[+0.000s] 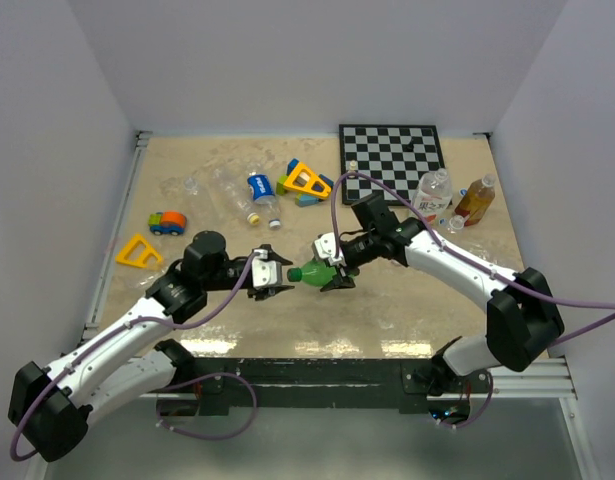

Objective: Unscrew the bottle caps
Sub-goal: Unscrew the bottle cap from the plastic bottle.

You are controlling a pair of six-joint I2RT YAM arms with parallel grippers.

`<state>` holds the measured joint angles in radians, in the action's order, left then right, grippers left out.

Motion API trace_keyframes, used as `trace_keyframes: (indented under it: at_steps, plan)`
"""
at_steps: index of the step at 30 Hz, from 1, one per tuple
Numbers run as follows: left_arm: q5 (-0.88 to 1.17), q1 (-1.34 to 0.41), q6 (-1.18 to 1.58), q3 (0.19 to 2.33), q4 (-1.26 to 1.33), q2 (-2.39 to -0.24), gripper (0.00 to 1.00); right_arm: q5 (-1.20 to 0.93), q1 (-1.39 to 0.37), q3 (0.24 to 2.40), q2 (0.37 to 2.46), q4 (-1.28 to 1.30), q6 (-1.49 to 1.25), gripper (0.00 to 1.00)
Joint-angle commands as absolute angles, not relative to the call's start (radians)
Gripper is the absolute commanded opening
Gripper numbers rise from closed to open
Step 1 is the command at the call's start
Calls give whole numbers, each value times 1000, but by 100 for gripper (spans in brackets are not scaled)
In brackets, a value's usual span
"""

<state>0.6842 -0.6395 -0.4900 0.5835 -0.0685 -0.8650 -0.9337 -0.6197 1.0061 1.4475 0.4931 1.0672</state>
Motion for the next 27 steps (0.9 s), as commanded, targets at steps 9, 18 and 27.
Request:
trace_keyframes:
  at_steps: [9,18,27]
  plan:
    - [736,-649,-408,652,-38,-897,23,-946,-618,1035,1440,497,1081,0]
    - [530,-647,203,774,-188,-931,0,-943,-618,1035,1443,495,1080,0]
    - [451,-650,703,812,-315,-951,0,-950,-618,1042,1456,505,1080,0]
